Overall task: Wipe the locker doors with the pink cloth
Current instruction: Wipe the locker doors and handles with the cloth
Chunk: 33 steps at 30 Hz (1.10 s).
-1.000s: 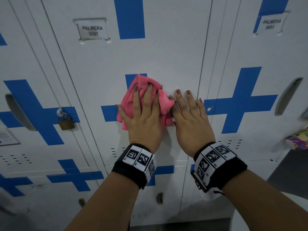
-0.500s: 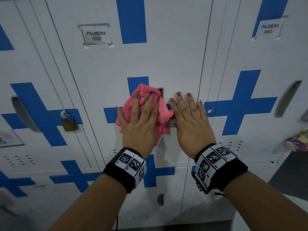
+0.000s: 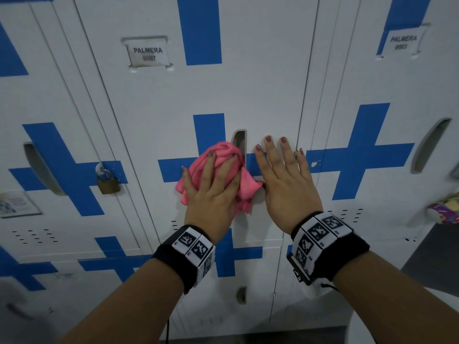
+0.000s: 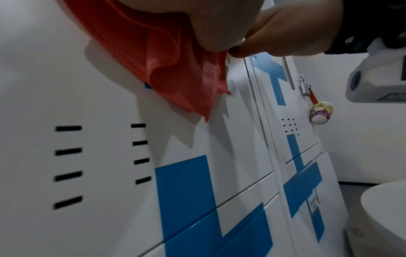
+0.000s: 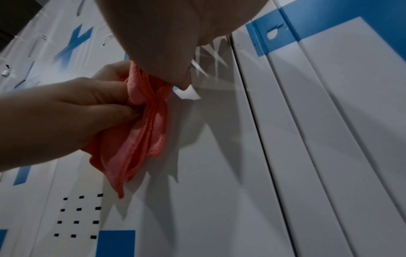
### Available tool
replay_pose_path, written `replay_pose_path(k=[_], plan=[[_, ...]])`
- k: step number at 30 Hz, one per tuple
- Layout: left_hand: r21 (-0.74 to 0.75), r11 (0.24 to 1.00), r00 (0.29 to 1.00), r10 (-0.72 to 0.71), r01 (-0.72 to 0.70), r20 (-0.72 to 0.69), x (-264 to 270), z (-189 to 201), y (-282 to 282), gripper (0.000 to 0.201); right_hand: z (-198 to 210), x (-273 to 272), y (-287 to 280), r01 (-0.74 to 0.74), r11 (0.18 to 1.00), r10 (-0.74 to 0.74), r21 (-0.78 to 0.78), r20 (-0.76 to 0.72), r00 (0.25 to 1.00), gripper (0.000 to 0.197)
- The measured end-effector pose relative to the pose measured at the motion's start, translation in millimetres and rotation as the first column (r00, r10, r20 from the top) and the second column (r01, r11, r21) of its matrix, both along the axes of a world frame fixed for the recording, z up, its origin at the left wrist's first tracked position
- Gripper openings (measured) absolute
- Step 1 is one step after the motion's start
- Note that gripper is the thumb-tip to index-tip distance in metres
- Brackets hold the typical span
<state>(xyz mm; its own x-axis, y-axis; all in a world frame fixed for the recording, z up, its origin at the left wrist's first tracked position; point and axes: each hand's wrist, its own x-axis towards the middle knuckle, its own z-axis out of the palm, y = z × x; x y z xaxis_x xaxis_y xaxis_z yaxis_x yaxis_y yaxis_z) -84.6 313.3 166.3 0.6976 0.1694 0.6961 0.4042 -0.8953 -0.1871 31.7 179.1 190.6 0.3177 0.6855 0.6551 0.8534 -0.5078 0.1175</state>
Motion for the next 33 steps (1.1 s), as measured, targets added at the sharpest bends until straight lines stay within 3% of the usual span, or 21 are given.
replay_pose_path(k=[4,18,30,33], plan=[[0.011,1.0,0.999,0.029,-0.029,0.029,3,-1,-8,0.06,0,0,0,0.004,1.0,-0.004,-0.002,0.008,1.0,0.067],[0.029,0.998,0.999,0.051,-0.052,0.015,4,8,-25,0.039,0,1,-1,0.009,1.0,-0.009,-0.026,0.017,1.0,0.069],[0.0,0.997,0.997,0.082,-0.082,-0.007,3,11,-34,0.036,0,2,0,0.018,0.999,-0.017,-0.035,0.025,1.0,0.07],[-0.039,0.995,0.996,0.089,-0.088,0.008,2,1,-34,0.045,1,1,-1,0.001,1.0,-0.001,-0.027,0.004,1.0,0.067]])
